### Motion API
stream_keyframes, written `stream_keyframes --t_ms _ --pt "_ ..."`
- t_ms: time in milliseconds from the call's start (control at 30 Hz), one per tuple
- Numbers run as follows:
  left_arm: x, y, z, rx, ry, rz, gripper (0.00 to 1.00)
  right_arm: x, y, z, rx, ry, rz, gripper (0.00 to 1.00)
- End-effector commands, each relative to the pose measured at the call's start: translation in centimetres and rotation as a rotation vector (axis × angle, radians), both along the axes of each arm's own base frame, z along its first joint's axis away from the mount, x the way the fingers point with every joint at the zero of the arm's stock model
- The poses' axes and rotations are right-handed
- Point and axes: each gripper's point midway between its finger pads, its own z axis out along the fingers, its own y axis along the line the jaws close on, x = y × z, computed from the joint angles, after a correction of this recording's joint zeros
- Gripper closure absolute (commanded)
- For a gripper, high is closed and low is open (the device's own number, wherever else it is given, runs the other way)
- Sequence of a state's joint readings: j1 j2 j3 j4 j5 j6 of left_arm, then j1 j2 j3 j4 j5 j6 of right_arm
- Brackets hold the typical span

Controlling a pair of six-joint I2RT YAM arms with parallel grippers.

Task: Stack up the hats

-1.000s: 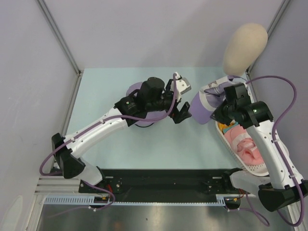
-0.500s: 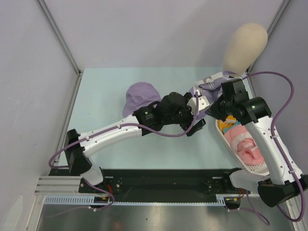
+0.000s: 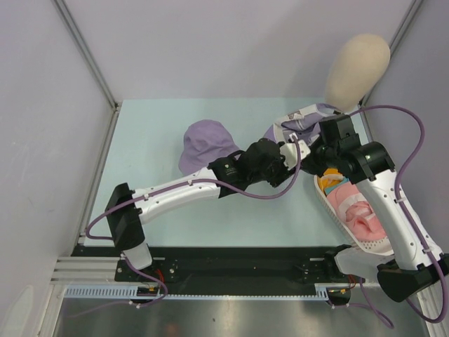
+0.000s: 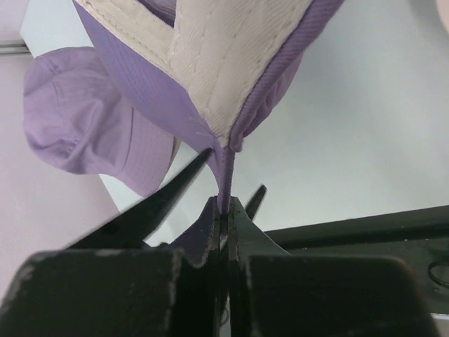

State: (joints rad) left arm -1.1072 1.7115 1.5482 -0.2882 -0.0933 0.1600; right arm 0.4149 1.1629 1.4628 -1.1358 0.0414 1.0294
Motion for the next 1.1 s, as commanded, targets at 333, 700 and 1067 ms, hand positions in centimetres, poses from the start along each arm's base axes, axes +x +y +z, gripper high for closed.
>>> stream_keyframes --t_ms 333,700,1067 --pt "0.4 -0.6 3.4 -0.081 -0.071 0.001 1.0 1.4 1.7 1.6 0.077 -0.087 0.024 1.0" --pt "-1.4 -0.1 3.4 -0.15 0.073 -0.059 1.0 3.0 0.0 2.4 0.051 -0.15 -0.001 0.44" --pt "1.0 2.1 5.8 -0.323 0.354 -0.051 1.0 2.4 -8.1 8.5 0.042 -0.375 -0.097 0.22"
